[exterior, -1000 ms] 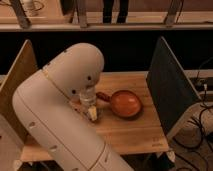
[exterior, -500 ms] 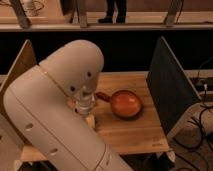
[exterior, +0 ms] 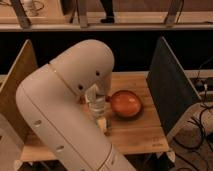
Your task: Wipe the white sponge on the table
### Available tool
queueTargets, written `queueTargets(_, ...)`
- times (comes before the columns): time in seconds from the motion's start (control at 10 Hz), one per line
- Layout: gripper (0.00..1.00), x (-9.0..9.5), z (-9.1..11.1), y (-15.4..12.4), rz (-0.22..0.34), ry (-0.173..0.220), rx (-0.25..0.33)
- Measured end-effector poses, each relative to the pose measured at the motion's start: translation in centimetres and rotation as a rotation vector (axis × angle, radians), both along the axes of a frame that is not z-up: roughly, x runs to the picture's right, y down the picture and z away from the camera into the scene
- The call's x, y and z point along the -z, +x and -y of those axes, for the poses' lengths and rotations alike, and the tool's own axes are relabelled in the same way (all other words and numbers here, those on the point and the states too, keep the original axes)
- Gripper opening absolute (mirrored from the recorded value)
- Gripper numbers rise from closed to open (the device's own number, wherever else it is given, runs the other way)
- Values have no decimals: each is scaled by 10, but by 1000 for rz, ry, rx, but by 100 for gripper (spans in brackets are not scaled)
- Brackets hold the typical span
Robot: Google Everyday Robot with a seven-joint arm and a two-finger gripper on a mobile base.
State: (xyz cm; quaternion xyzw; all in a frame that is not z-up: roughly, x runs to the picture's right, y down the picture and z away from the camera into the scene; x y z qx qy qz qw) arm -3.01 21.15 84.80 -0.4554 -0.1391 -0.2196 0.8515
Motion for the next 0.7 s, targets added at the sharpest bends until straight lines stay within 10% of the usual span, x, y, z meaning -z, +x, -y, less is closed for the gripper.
queueTargets(0.4, 4, -24, 31, 43, -98, 32, 5)
queueTargets(0.7, 4, -52, 70, 15, -47, 94, 2)
